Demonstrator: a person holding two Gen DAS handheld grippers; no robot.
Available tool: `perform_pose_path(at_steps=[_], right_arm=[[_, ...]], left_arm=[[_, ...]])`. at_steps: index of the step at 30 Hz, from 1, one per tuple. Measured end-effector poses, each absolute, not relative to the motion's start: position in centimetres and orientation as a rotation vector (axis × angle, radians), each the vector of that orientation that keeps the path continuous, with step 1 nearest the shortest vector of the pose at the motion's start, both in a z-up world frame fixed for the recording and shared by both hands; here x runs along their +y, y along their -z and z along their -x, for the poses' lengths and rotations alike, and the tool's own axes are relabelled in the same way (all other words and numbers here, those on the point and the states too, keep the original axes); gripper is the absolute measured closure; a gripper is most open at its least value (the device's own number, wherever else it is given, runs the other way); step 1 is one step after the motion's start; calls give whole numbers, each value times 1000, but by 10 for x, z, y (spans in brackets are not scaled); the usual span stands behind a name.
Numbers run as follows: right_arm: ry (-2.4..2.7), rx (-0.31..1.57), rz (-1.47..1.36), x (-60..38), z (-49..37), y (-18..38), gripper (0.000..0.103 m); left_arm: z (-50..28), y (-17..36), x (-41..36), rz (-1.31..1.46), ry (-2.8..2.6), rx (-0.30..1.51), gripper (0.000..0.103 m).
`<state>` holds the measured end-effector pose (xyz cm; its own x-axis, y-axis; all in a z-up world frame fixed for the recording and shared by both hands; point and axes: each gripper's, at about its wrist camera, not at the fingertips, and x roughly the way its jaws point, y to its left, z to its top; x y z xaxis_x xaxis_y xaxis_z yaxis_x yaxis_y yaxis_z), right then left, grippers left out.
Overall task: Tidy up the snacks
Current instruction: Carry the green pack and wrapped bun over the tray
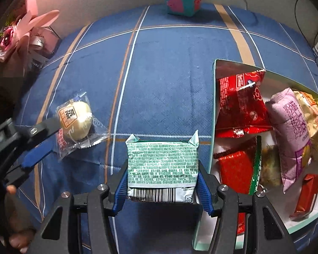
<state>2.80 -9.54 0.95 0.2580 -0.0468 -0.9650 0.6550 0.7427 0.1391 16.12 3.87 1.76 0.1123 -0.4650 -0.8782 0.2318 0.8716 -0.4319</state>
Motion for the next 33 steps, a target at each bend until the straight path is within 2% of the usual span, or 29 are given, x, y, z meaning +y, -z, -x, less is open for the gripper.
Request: perform_pose_path(at_steps=[8,11,15,27,33], right_arm=[[531,1227,-613,-112,-26,-6,43],[531,1224,-612,-113,-26,-6,43],[529,1222,-614,-108,-25,-9,43],[530,1179,-605,-102,4,-38,43],[568,1156,-556,-108,36,-65,43]], left_arm=[[-175,7,24,222,504,1395,47],[-173,6,22,200,504,1388,52],[-169,0,22,204,514,1385,55],[-136,-48,41,239,599,1356,55],[-102,-71,22,198,675,1355,55]])
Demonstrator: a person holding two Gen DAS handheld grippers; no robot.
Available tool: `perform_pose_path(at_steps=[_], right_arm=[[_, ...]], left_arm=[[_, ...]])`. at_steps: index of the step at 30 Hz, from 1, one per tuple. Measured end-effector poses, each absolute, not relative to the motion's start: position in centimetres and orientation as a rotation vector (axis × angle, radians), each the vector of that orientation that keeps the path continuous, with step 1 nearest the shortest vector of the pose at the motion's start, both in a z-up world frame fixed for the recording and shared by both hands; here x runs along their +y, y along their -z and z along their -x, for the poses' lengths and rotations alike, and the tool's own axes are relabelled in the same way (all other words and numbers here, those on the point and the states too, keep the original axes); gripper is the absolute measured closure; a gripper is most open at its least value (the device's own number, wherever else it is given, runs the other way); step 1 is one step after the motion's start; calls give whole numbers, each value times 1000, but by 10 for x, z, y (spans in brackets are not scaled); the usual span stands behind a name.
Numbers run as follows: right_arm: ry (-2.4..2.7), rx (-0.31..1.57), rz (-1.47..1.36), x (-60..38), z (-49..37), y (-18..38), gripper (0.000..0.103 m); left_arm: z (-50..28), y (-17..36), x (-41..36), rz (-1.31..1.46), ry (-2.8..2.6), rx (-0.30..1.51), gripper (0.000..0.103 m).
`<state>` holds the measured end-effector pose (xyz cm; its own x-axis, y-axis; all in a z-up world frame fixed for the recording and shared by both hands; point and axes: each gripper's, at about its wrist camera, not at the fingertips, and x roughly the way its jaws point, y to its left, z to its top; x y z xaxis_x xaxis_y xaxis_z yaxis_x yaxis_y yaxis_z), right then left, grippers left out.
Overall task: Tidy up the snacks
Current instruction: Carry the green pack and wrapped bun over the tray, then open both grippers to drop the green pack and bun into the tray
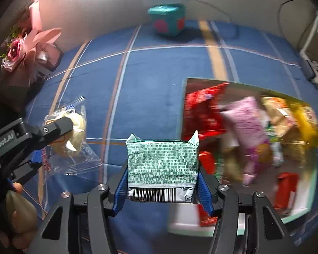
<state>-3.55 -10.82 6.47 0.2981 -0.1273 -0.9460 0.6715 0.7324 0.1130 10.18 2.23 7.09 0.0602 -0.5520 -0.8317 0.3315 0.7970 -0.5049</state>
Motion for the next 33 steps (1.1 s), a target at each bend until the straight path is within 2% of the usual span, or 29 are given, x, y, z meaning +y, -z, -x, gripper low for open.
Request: perform_pose_path(at_steps=[6,17,33], right_arm=[[680,1105,-615,-138,98,-82,43],[918,1079,-831,-197,195,-65,43],[870,1144,-815,-194,167,-43,43]], left_arm=[[-55,-78,-17,90,794,1393,55],[29,-72,-76,-126,990,1439,55],[34,-36,-91,-222,939,1492,55]])
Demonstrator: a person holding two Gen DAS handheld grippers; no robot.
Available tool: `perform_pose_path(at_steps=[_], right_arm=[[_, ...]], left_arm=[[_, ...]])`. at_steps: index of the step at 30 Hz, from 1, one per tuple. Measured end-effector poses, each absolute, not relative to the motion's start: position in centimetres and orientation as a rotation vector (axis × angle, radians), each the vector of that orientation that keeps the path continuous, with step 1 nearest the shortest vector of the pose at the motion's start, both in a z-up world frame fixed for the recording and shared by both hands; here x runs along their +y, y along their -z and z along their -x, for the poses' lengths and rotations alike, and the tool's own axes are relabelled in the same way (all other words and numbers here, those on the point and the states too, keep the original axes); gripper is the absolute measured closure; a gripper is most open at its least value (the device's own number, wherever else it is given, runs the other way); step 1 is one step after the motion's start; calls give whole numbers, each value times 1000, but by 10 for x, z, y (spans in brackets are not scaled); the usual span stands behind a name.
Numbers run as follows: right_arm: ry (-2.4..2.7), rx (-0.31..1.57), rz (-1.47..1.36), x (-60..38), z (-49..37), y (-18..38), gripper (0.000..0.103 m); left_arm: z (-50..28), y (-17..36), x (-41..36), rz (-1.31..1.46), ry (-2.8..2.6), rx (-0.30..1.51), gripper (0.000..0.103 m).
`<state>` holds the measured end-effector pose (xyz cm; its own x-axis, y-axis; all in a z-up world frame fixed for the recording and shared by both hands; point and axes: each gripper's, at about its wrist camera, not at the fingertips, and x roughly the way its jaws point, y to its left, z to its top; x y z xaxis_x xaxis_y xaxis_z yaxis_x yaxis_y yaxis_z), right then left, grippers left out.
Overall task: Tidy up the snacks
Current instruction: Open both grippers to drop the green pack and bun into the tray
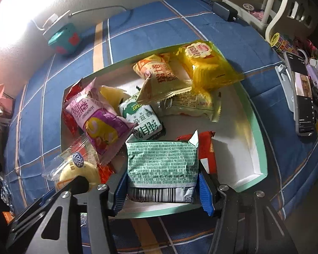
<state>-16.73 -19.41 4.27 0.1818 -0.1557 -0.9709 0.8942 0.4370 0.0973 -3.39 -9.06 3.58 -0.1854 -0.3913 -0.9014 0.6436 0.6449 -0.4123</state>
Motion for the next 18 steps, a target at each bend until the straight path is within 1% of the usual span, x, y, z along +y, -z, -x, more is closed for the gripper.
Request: perform_pose_path(at_steps=[3,6,7,9,10,11,15,17,18], right_arm=[[864,1159,-817,-195,162,-37,42],[861,1168,-816,-199,156,-32,42],[859,1169,-817,-199,155,-32,41],[858,1170,-818,-200,155,-32,38],[859,1170,-815,-200,156,-32,36],[858,1167,-814,-199,158,-33,36],[832,1151,-818,-192,158,-34,35],[828,1146,-811,-185,160,-38,34],[825,1140,-802,-182,160,-40,34]], left_arm=[[30,-30,-87,-208,925,1522,55],[30,-34,-86,-199,928,1515,54],[29,-36,-86,-197,930,1514,53],[28,-40,-83,-182,929,1514,43],[27,-42,-82,-175,928,1514,34],[26,-44,-79,-169,928,1512,31],[22,-55,-65,-177,903,1476,28],[22,-62,-54,-202,872,1426,23],[21,-65,-46,-215,857,1400,22]])
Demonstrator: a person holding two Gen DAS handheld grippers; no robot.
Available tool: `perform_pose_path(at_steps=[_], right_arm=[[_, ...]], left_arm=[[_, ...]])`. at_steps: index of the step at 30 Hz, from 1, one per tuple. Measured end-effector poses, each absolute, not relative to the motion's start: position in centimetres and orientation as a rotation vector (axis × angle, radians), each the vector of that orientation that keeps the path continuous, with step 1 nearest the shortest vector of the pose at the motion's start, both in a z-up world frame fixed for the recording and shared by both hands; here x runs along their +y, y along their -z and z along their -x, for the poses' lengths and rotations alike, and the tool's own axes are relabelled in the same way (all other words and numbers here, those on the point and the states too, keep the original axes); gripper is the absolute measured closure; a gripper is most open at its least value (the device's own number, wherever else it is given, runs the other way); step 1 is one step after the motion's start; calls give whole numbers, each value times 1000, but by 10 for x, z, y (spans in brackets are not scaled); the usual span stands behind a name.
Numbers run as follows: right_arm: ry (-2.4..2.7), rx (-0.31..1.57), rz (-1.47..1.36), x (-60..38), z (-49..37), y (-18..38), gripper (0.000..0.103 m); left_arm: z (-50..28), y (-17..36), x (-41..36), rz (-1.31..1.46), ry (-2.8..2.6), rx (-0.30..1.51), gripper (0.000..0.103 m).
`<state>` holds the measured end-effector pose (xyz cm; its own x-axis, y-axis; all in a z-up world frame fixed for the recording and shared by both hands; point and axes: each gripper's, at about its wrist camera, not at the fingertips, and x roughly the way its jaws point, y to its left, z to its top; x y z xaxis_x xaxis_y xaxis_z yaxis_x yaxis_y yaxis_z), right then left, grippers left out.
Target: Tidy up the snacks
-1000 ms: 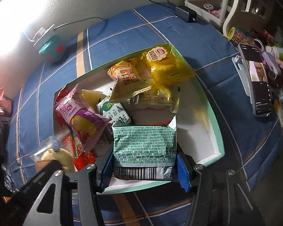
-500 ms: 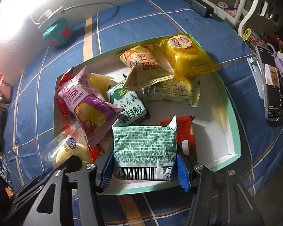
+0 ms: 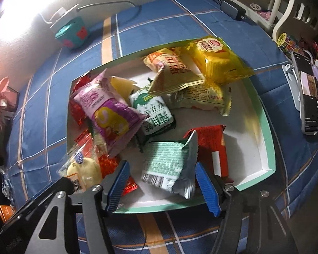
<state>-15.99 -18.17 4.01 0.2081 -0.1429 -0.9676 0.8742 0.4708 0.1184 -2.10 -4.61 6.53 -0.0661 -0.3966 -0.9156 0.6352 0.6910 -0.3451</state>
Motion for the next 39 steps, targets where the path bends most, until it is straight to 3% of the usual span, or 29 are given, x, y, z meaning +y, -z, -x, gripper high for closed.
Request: perform_pose_path(at_steps=[7,15,39], right_arm=[[802,1114,-733,-143,164,-54,34],[737,1107,-677,-91,178,-57,34],[745,1094,-629,-80,177,-64,34]], left_arm=[[20,-75,2,-441,621,1167,22],[37,-78,28,-526,539,1083,22],[33,-78,40,-491,510,1118,22]])
